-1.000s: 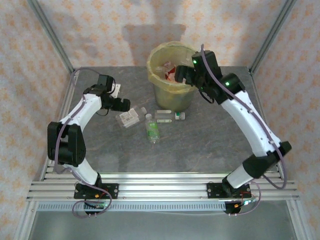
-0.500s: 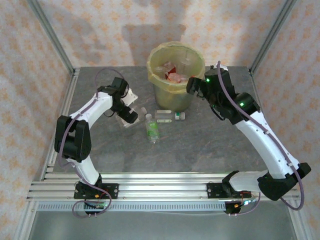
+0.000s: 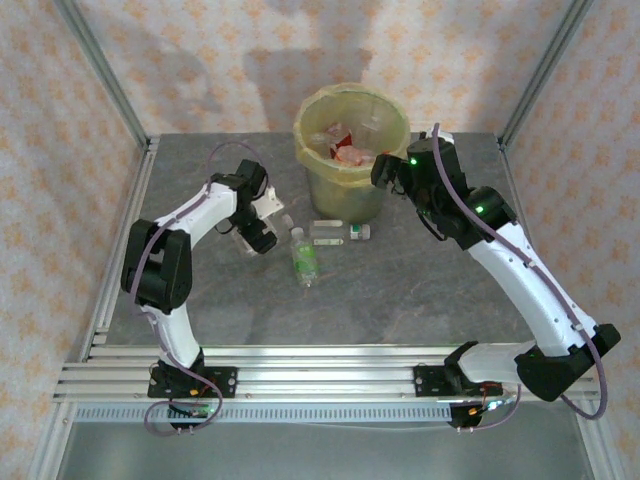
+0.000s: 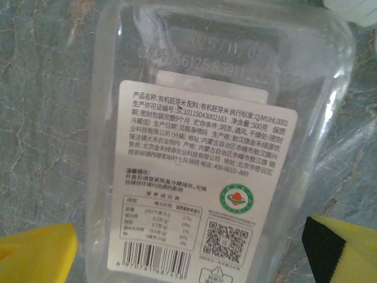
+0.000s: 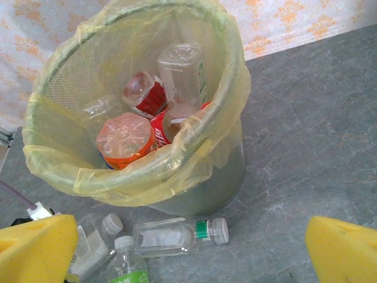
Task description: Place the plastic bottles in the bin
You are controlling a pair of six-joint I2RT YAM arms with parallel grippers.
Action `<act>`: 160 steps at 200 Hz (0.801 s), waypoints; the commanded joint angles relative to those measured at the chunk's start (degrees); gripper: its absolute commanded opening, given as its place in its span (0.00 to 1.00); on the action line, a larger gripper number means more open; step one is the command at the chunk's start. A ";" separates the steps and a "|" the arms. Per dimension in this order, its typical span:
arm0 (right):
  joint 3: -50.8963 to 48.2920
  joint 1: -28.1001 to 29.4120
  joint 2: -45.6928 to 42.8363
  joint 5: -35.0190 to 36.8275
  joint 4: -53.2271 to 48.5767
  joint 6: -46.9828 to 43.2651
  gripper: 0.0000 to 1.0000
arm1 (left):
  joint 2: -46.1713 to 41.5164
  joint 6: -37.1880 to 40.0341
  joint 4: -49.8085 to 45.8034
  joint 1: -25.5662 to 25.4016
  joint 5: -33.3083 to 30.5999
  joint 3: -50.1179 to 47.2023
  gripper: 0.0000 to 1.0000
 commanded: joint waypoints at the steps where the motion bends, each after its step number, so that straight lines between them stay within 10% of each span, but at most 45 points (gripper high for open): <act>1: -0.75 0.36 -1.38 1.18 1.04 0.72 0.99 | 0.88 1.51 -1.69 -0.26 -2.30 2.75 1.00; 160: -3.35 0.36 -3.07 1.81 2.17 1.05 0.99 | 8.93 -2.53 -1.00 -0.08 -9.99 4.98 1.00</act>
